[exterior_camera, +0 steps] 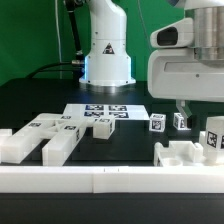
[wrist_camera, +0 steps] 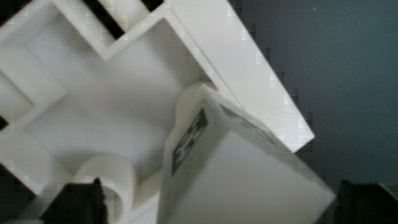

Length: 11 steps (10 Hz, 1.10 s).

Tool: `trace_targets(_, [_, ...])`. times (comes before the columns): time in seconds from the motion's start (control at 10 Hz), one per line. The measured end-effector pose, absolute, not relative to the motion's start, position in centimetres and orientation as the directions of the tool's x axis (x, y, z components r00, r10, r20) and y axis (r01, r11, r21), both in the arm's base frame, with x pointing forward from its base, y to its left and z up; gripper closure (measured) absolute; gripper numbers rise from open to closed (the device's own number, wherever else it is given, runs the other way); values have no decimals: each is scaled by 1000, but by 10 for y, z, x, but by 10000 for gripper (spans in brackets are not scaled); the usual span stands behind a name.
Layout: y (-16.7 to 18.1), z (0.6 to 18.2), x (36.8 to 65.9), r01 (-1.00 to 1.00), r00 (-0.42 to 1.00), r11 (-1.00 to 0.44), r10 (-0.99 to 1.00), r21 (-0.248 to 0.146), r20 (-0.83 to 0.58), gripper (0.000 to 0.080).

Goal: Assemble chair

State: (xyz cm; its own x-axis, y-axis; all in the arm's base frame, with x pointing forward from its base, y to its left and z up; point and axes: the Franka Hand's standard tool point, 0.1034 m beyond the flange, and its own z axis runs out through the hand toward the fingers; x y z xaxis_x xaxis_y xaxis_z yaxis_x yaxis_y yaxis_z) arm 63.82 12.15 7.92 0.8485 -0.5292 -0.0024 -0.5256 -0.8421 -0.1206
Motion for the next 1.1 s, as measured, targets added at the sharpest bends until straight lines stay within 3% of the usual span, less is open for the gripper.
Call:
trace_targets(0.4, [124, 80, 639, -210, 975, -973, -215, -94, 46, 150])
trace_targets(1.0, [125, 80, 639, 150, 986, -988, 147, -36, 76, 162])
trace_targets(1.1, [124, 80, 639, 141, 988, -989, 138, -37, 75, 336])
